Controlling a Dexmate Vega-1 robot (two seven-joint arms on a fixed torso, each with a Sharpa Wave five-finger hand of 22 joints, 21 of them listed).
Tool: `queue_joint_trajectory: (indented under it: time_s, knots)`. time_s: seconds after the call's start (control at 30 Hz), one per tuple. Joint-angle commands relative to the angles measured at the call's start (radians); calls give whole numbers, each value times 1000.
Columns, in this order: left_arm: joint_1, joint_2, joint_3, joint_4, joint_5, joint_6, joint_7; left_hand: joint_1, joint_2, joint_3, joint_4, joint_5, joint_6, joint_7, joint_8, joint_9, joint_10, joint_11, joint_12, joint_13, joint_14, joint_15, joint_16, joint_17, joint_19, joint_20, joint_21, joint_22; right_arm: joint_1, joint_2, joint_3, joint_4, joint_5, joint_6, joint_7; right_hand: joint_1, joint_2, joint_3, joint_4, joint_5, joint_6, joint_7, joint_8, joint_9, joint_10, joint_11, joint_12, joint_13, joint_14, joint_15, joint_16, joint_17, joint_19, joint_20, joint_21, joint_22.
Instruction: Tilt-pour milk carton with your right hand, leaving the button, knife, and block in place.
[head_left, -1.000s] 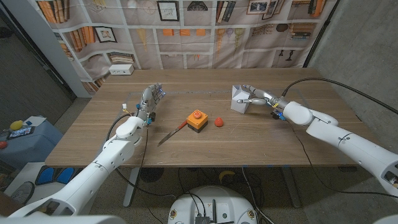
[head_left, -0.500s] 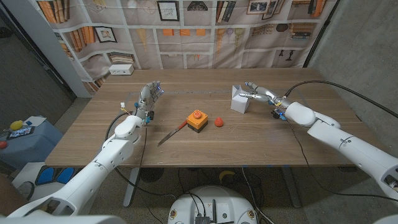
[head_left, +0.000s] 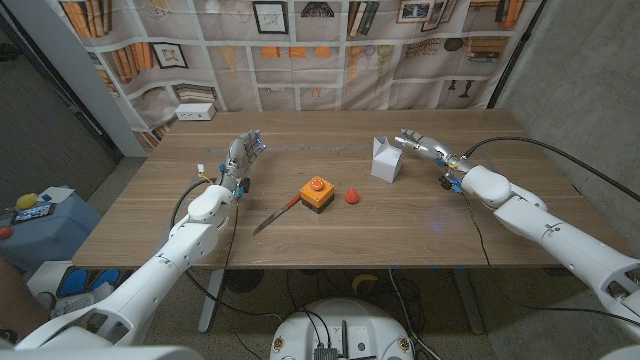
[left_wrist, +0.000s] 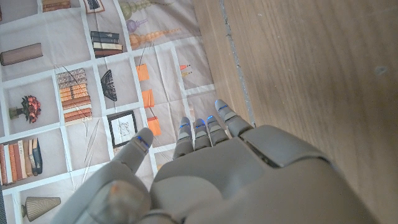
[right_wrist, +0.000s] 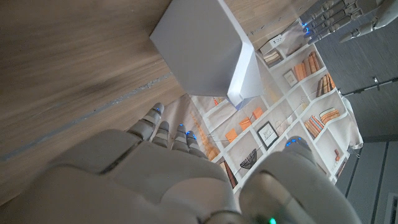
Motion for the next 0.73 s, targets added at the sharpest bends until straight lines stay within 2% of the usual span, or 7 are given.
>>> queue_joint_trajectory:
  time_s: [0.03,0.2,0.3,0.57,0.67,0.73]
  knots:
    - [-33,-18,15,38,11,4,6,2,80,7,0,4,10,0,4,6,4,4,-1,3,6,3,1,1,-1,0,0,3,19,76,37,137,162,63,56,-24,10,-2,15,-1,12,-2,3,1,15,-6,6,-2,0,-8,6,-2,0,-10,7,1]
    - [-38,-40,25,26,21,17,45,3,81,8,-1,4,11,-1,4,6,5,3,-1,3,7,3,0,1,-1,0,0,3,22,106,59,180,220,84,64,-39,25,-3,26,-1,17,-4,0,0,25,-22,5,-4,12,-23,9,-5,-6,-19,4,1]
    - [-47,-52,30,32,26,21,57,3,81,8,-2,4,11,-1,3,6,5,3,-1,3,7,2,0,1,0,-1,0,3,21,127,73,205,252,94,62,-46,33,-4,30,-2,19,-6,-4,0,26,-23,2,-6,39,-15,16,-11,-16,-20,0,1]
    - [-72,-81,43,62,35,13,65,4,80,9,-2,4,11,0,3,6,4,3,-2,3,7,4,0,1,0,-1,0,3,14,168,113,237,354,113,97,-58,47,-5,38,-4,18,0,-10,0,31,-15,0,-8,51,4,15,-19,-31,-24,-3,1]
    - [-73,-91,41,71,32,5,68,3,80,9,-2,4,11,0,3,6,5,3,-2,3,7,4,0,1,1,-1,0,3,13,221,163,275,468,156,165,-64,53,-5,42,-5,19,8,-11,0,31,-11,-2,-9,50,4,13,-21,-35,-26,-4,1]
    - [-72,-92,40,69,27,9,71,3,80,9,-2,4,11,1,3,6,5,4,-1,3,7,4,1,1,0,-1,0,3,6,219,162,259,455,150,136,-66,59,-4,44,-5,25,13,-10,0,35,-7,-1,-9,52,5,12,-23,-36,-26,-3,1]
